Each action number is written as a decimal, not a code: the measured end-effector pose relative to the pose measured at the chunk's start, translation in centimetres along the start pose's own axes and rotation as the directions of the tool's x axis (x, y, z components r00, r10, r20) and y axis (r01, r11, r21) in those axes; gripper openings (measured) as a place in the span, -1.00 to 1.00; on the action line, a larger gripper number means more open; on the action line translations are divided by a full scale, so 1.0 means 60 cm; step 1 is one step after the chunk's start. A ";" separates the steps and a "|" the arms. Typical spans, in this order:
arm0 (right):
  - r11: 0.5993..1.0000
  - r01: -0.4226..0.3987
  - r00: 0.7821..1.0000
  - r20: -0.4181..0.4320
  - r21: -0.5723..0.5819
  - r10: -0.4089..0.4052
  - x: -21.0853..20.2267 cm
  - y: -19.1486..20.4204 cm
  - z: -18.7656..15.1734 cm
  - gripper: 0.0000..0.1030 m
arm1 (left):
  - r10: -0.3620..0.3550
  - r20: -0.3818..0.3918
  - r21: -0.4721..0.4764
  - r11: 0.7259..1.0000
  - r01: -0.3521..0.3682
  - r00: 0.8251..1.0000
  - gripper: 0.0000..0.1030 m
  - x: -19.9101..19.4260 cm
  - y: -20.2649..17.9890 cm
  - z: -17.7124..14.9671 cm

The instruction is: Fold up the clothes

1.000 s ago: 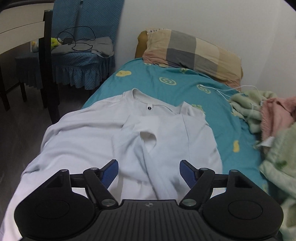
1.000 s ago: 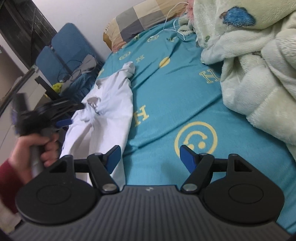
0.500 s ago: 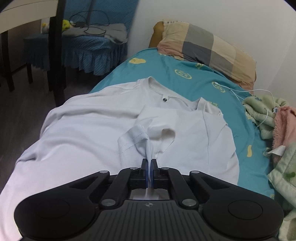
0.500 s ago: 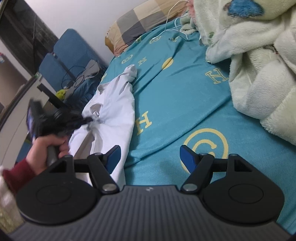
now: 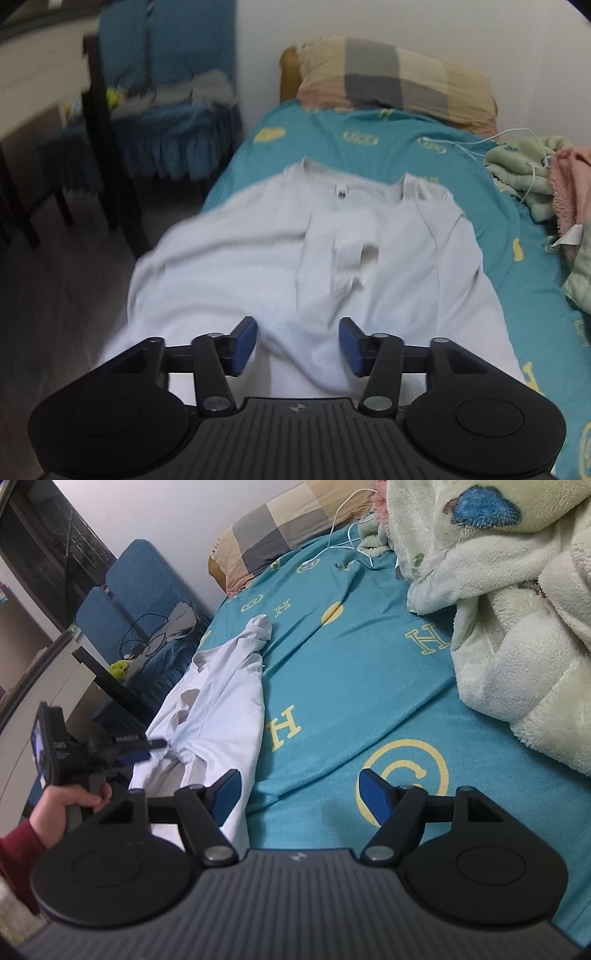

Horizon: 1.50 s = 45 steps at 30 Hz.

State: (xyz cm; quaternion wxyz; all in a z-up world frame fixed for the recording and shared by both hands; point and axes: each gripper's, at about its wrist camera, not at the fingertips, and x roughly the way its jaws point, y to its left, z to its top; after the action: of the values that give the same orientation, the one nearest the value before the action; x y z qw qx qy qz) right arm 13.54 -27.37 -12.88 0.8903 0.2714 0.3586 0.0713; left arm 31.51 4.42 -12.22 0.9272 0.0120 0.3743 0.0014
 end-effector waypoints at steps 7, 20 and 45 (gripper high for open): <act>1.000 0.004 1.000 -0.020 0.011 -0.004 0.017 -0.009 -0.003 0.41 | 0.012 0.117 0.358 0.932 -0.054 0.993 0.10 0.071 -0.068 0.046; 1.000 0.012 0.999 -0.036 -0.001 -0.012 0.034 -0.011 -0.008 0.41 | -0.020 0.119 0.042 0.999 0.015 0.993 -0.95 0.138 -0.007 0.101; 0.980 0.008 0.996 0.090 -0.200 0.010 -0.013 0.060 -0.010 0.41 | -0.029 0.101 -0.081 0.996 0.038 0.994 0.65 -0.207 0.035 -0.021</act>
State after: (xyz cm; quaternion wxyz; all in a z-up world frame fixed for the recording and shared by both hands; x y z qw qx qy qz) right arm 12.80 -24.34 -10.82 0.9284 0.1833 0.3089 0.0951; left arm 21.71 6.43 -4.46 0.9444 -0.0328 0.3272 0.0008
